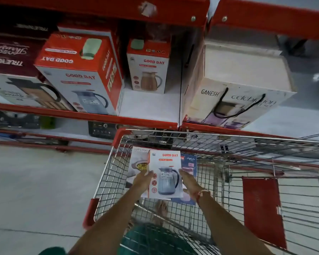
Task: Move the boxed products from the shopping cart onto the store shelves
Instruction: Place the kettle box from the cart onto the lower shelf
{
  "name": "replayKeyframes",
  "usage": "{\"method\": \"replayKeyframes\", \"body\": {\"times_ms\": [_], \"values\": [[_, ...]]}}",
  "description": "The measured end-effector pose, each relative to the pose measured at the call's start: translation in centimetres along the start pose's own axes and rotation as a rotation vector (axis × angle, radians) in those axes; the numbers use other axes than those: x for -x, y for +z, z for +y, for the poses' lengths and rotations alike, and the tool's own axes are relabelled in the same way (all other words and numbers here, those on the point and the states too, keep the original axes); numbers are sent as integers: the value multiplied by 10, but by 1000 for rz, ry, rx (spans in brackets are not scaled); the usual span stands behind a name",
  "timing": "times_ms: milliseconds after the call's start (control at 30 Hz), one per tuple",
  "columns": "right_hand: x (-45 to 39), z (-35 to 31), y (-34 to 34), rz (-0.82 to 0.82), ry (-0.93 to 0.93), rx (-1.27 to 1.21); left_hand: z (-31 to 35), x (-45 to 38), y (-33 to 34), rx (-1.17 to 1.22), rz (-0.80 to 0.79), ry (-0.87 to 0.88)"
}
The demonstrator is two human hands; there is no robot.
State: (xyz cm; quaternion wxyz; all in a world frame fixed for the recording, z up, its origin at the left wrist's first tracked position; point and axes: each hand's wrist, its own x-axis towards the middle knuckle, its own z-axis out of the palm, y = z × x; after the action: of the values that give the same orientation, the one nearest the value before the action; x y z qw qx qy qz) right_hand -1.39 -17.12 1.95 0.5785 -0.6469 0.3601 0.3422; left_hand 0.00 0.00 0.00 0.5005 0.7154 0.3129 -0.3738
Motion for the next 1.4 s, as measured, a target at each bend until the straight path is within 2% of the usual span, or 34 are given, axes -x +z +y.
{"method": "replayKeyframes", "body": {"times_ms": [167,300,400,467,600,767,933,1033,1133,1233,1400], "values": [[-9,-20,5,27,-31,131,11,-6,-8,-27,-2,64],[13,-39,-2,46,-113,240,28,27,-34,16,-20,184],[42,-40,-12,32,-174,173,30,57,-58,70,-38,255],[85,-39,1,37,-278,105,22,96,-89,82,-35,340],[106,-39,-3,37,-391,79,28,117,-90,45,28,414],[110,-43,2,267,-535,266,31,127,-78,32,135,567],[105,-69,25,527,-802,303,59,121,-70,171,418,753],[86,-105,38,643,-977,308,90,96,-77,161,554,859],[63,-140,47,703,-1044,296,124,67,-87,145,574,917],[36,-162,52,717,-1047,305,149,44,-96,67,616,901],[4,-176,61,703,-1010,381,156,11,-102,44,634,861]]}}
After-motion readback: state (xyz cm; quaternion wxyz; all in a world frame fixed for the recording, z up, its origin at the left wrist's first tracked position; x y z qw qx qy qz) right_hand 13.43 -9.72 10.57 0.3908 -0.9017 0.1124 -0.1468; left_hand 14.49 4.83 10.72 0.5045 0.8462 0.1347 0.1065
